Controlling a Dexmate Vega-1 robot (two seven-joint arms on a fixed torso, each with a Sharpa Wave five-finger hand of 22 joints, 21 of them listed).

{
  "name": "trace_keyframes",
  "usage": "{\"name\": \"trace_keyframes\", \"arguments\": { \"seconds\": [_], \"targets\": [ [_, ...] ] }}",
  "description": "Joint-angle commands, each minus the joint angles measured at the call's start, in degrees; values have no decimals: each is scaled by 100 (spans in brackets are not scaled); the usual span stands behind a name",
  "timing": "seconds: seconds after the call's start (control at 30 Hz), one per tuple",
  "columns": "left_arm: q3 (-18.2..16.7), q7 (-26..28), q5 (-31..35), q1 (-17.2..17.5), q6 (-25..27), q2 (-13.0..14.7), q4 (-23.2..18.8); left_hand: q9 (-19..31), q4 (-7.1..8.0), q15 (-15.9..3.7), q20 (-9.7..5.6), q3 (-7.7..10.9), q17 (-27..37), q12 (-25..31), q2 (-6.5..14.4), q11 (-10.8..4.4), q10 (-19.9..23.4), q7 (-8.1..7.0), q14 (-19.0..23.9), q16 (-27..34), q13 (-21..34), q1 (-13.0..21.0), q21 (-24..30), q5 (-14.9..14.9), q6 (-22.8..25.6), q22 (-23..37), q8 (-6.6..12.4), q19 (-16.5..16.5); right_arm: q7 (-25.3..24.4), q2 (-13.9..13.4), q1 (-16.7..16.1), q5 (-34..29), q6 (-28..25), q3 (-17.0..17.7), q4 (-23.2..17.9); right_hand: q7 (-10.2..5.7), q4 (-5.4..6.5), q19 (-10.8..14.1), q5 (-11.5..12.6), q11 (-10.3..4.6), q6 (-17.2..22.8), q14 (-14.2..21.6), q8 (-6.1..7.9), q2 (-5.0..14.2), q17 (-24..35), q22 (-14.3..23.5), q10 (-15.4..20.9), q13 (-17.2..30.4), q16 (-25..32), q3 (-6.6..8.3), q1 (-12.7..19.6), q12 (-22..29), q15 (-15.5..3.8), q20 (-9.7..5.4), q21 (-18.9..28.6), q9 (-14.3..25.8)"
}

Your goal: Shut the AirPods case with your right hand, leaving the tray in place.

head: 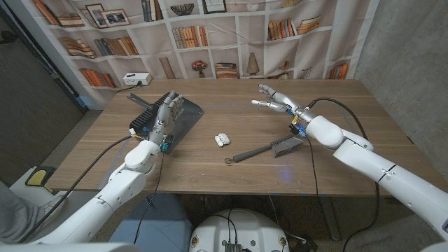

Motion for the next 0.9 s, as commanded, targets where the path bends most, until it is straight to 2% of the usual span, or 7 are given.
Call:
{"name": "trace_keyframes", "arguments": {
  "seconds": [0.03,0.33,0.57,0.63,0.67,0.7,0.9],
  "targets": [
    [3,61,40,48,28,16,-61,13,5,21,35,-32,32,-12,31,13,-42,-14,31,29,18,-28,31,33,-25,14,-29,33,22,8,93,-389,-145,-147,-103,-25,-44,81,-9,-86,-4,-16,26,-15,19,4,6,17,60,20,85,32,-86,22,29,18],
    [-37,-72,-89,82,77,83,-104,13,2,27,32,-36,32,-18,35,14,-63,-14,22,21,18,-29,22,34,-28,14,-24,15,8,4,125,-685,-325,-220,-255,-43,-58,146,1,-164,-31,47,25,-29,16,3,38,15,78,31,145,38,-122,8,39,16],
    [-32,-375,-76,104,204,396,-333,14,8,66,6,-59,37,-47,35,50,-157,-18,-68,-15,20,-56,-6,35,-140,16,-51,-63,325,-66,350,-945,-398,-379,-356,-42,-53,95,6,-131,-65,-15,21,-38,15,3,38,15,49,32,171,32,-112,1,7,16],
    [-12,-346,-102,123,190,335,-385,16,25,70,-40,-76,42,-71,46,67,-245,-1,-173,-41,22,-87,-38,37,-248,18,-71,-172,372,-76,369,-960,-313,-395,-343,-35,-47,50,6,-118,-75,-50,20,-37,15,4,-8,15,34,32,177,12,-103,7,-13,16],
    [-20,-27,-48,186,236,219,-493,17,32,80,-47,-82,44,-60,51,64,-229,-6,-162,-30,23,-97,-26,38,-247,18,-61,-154,414,-80,381,-941,-264,-400,-330,-33,-44,30,6,-116,-78,-73,20,-35,16,4,-26,15,25,33,179,5,-92,16,-20,17],
    [14,-11,-10,168,272,217,-509,16,41,77,-11,-96,43,7,63,47,-80,9,-29,25,23,-113,17,39,-104,17,9,-59,449,-88,401,-969,-242,-415,-329,-30,-43,24,7,-117,-90,-78,16,-34,16,4,-31,15,24,34,180,3,-92,18,-22,17],
    [130,143,129,96,282,75,-519,14,33,74,-13,-100,40,4,68,83,-89,14,-44,14,22,-104,15,41,-99,16,10,-60,640,-69,528,-980,-92,-451,-212,-22,-33,-19,7,-91,-127,-126,7,-19,16,5,-58,16,7,40,190,-7,-75,29,-36,17]
  ]
}}
